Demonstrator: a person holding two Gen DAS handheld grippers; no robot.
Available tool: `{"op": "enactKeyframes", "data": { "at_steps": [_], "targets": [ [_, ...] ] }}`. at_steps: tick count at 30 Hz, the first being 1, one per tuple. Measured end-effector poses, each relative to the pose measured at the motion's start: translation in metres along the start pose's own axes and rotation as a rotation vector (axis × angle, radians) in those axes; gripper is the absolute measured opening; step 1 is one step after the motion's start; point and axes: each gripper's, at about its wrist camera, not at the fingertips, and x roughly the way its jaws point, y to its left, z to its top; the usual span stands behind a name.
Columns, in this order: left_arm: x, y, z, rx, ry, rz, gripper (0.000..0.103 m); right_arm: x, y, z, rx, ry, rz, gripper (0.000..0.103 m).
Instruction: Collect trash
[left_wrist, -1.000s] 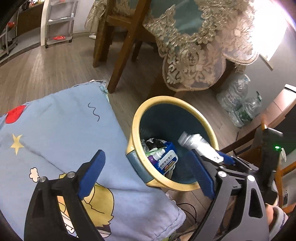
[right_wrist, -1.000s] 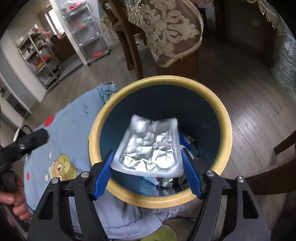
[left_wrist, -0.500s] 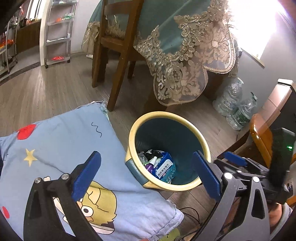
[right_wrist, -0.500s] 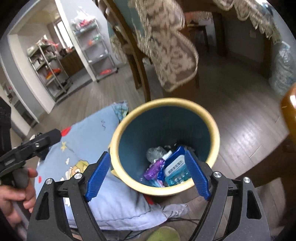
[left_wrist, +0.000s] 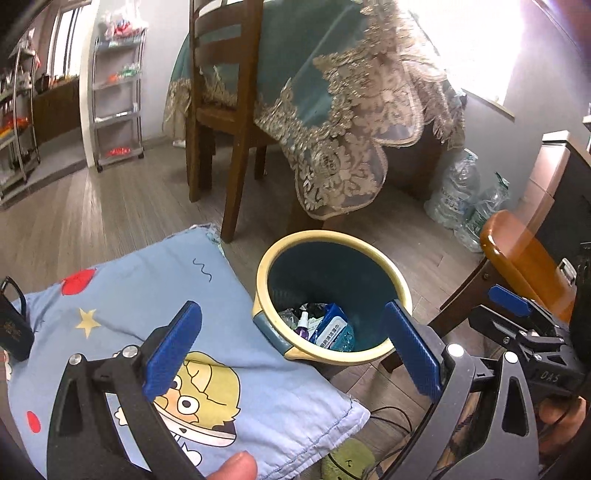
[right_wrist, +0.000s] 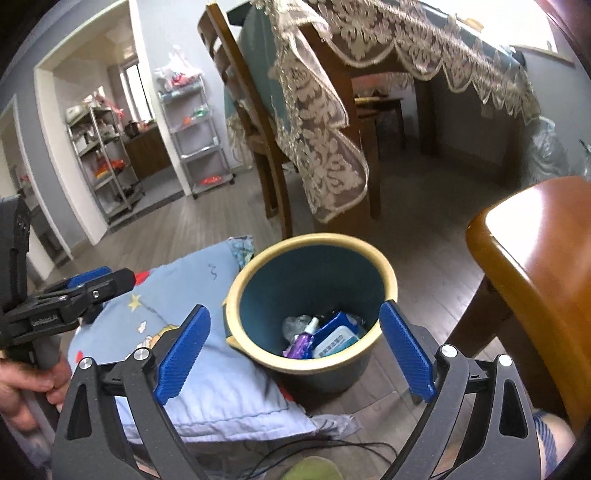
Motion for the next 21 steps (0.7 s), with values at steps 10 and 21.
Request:
{"op": "enactKeyframes", "data": {
  "at_steps": [10,21],
  "targets": [
    [-0.025,-0.016,-0.016,0.033,-0.044,0.045,0.097,-0.027,0.01,-0.014,-0.064,-0.065,-0.024,0.096],
    [-0.028,-0.019,-0.018,0.032,-0.076,0.051,0.097,-0.026,0.01,-0.018,-0.057,-0.066,-0.039,0.096]
  ]
}}
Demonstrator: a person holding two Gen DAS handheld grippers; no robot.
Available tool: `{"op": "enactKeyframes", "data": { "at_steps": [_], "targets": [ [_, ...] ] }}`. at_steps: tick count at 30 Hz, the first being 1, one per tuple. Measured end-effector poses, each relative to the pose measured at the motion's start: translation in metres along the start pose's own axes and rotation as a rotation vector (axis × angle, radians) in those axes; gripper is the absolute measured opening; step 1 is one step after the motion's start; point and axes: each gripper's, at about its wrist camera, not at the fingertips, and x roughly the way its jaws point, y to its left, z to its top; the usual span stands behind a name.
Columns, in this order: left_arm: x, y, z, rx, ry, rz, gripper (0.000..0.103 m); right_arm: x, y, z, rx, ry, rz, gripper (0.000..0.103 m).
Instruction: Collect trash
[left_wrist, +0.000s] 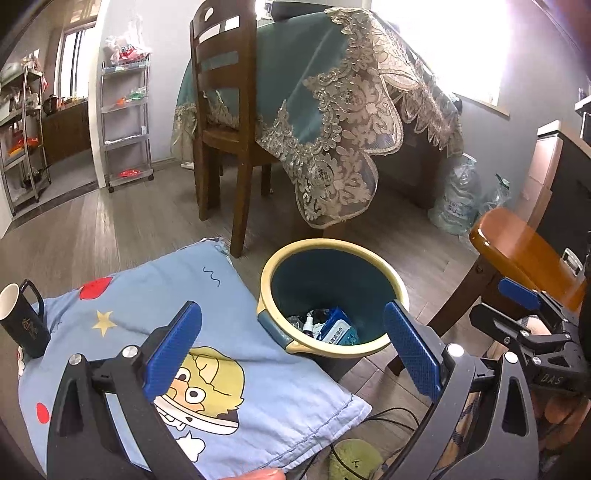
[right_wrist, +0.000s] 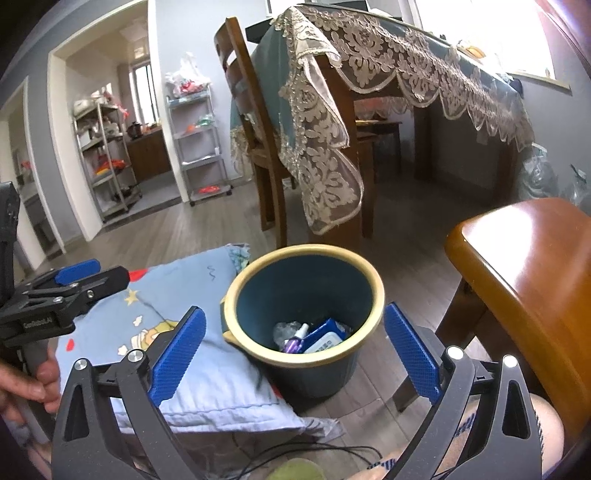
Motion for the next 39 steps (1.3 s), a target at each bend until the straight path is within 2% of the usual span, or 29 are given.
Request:
{"op": "enactKeyframes", "data": {
  "at_steps": [39],
  "targets": [
    [0.0032,-0.0059,-0.0009,0.023,0.003,0.006,0.097,0.0017,0.0006,-0.0011,0.006,0.006,0.002,0.097]
  ]
}}
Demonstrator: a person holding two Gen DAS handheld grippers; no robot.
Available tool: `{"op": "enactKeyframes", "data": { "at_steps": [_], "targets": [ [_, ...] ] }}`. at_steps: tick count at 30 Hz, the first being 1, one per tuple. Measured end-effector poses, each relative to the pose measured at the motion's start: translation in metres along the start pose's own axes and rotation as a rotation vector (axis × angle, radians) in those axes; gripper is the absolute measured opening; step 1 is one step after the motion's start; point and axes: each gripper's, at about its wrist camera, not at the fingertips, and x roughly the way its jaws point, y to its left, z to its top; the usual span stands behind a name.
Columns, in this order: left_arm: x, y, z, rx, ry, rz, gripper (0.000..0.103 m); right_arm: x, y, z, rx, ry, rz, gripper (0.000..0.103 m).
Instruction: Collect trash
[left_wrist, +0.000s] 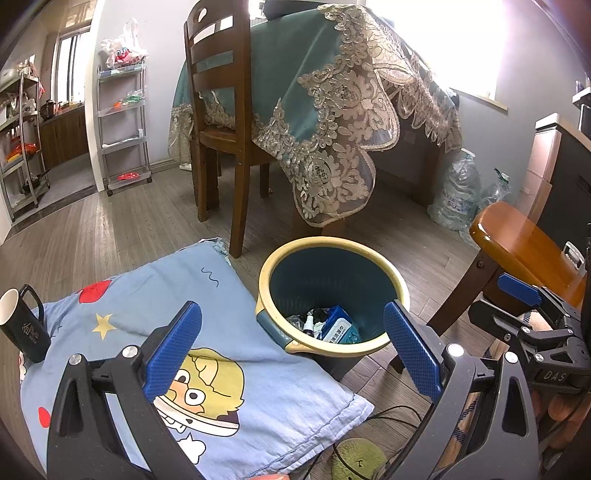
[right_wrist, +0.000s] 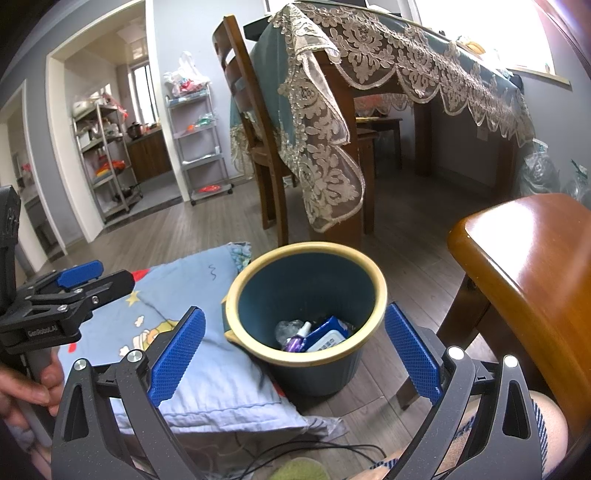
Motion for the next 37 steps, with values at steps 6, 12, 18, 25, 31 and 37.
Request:
{"op": "enactKeyframes", "data": {
  "at_steps": [6,12,18,25,31,37],
  "targets": [
    [0.0005,-0.0004,-0.0008,0.003,0.003,-0.007,0.097,0.0001,0.0003,0.0,0.001,0.0,-0.001,0.097],
    [0.0012,-0.0016,-0.0004,0.008,0.005,-0.01,0.097,0.0003,0.0003,0.0,0.0,0.0,0.0,0.097],
    [0.0021,-0.0026,-0.0007,0.01,0.006,-0.014,0.097,0.0,0.0001,-0.0002,0.0,0.0,0.0,0.097],
    [-0.0001,-0.0047,-0.0025,0.026,-0.014,-0.028,0.097,0.0001,0.0002,0.0001,0.001,-0.001,-0.001,0.097],
    [-0.0003,-0.0021,-0.0014,0.02,-0.013,-0.028,0.097,0.0003,-0.0001,-0.0001,0.0,0.0,0.0,0.097],
    [0.0005,0.0041,-0.0017,0.005,-0.002,-0.012,0.097,0.0011,0.0012,-0.0005,0.0,0.001,0.003,0.097]
  ]
}}
